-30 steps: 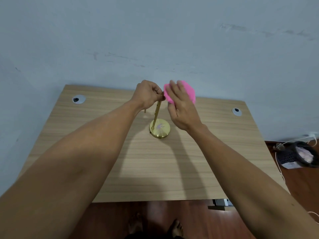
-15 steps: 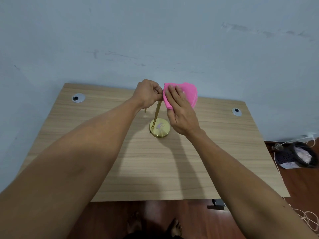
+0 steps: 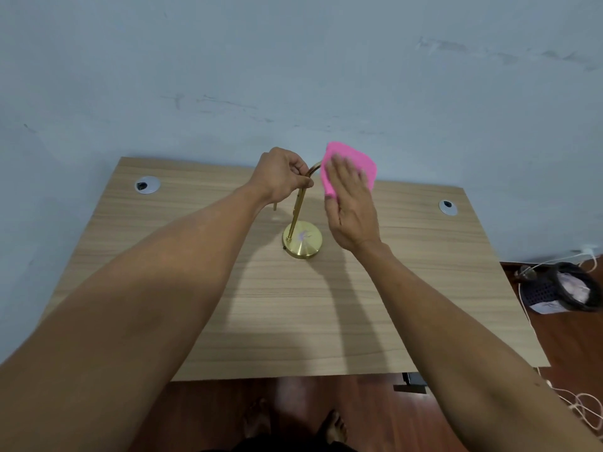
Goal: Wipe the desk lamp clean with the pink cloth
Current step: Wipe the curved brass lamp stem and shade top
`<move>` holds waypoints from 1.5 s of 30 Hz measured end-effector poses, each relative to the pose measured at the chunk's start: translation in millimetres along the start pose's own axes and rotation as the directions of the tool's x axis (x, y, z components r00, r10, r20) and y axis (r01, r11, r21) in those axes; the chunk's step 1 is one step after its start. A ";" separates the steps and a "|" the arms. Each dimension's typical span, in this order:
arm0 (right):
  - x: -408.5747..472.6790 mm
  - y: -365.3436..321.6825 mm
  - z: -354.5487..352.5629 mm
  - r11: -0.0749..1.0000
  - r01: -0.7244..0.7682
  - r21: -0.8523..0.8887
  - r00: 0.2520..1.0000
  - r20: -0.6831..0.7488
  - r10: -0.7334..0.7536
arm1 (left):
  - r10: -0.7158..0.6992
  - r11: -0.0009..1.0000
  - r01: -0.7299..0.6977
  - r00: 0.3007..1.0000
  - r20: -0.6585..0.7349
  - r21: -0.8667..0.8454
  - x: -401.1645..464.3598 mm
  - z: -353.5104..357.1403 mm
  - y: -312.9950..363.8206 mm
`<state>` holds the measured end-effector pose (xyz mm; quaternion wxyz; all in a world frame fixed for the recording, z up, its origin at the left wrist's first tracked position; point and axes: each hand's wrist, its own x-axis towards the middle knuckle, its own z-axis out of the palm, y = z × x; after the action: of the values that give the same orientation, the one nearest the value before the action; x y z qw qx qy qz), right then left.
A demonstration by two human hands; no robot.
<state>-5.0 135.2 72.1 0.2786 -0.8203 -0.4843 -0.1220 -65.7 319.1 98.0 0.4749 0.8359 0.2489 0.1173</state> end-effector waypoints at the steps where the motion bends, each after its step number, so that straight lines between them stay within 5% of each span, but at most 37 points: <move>1: 4.3 -2.1 -1.2 0.992 -0.117 0.051 0.992 -0.037 0.119 | -0.004 1.000 0.004 1.000 -0.001 0.006 0.1 0.0 -0.1; 3: 10.2 -6.2 -2.5 0.987 -0.146 0.062 0.988 -0.042 0.149 | 0.002 1.000 -0.002 1.000 -0.003 0.007 -0.6 0.3 -0.2; 6: 7.3 -1.3 -1.5 0.995 0.104 -0.004 0.994 0.042 -0.104 | 0.022 1.000 -0.022 1.000 -0.008 -0.017 -1.1 1.2 -0.2; 10: 15.9 -11.8 -3.2 0.971 -0.206 0.122 0.975 -0.060 0.214 | -0.001 1.000 0.000 1.000 -0.016 -0.018 -1.7 0.6 -2.2; 14: 28.2 -3.8 -11.5 0.991 0.134 0.005 0.990 0.035 -0.134 | 0.003 0.999 -0.003 1.000 -0.011 -0.035 -1.4 -0.6 -1.7; 17: 42.4 -8.7 -16.1 0.998 -0.066 0.025 0.994 -0.090 0.068 | -0.028 0.998 0.027 0.999 -0.029 -0.063 -2.2 -0.1 -2.5; 21: 38.6 -0.4 -13.9 0.976 0.217 0.006 0.976 0.019 -0.217 | -0.018 0.995 0.015 0.999 -0.032 -0.095 -3.8 0.1 -3.7; 25: 26.9 -7.8 -12.0 0.910 -0.257 0.326 0.956 -0.055 0.289 | -0.051 0.993 0.044 0.997 -0.056 -0.110 -4.2 3.0 -4.2; 30: 7.3 -26.0 3.8 0.886 -0.276 0.373 0.956 0.011 0.293 | -0.042 0.994 0.038 0.998 -0.039 -0.103 -2.2 2.7 -4.7; 35: 31.9 -71.9 12.4 0.533 -0.524 0.665 0.721 0.012 0.693 | -0.008 0.998 0.007 1.000 -0.024 -0.057 -0.2 1.4 -5.6; 45: 30.7 -84.0 17.4 0.511 -0.512 0.691 0.721 0.022 0.693 | 0.065 0.998 -0.065 0.998 0.006 -0.012 0.3 -1.2 -5.1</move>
<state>-63.2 199.0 100.8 0.6312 -0.7617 -0.1353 0.0554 -67.5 322.4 94.3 0.4768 0.8410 0.2192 0.1313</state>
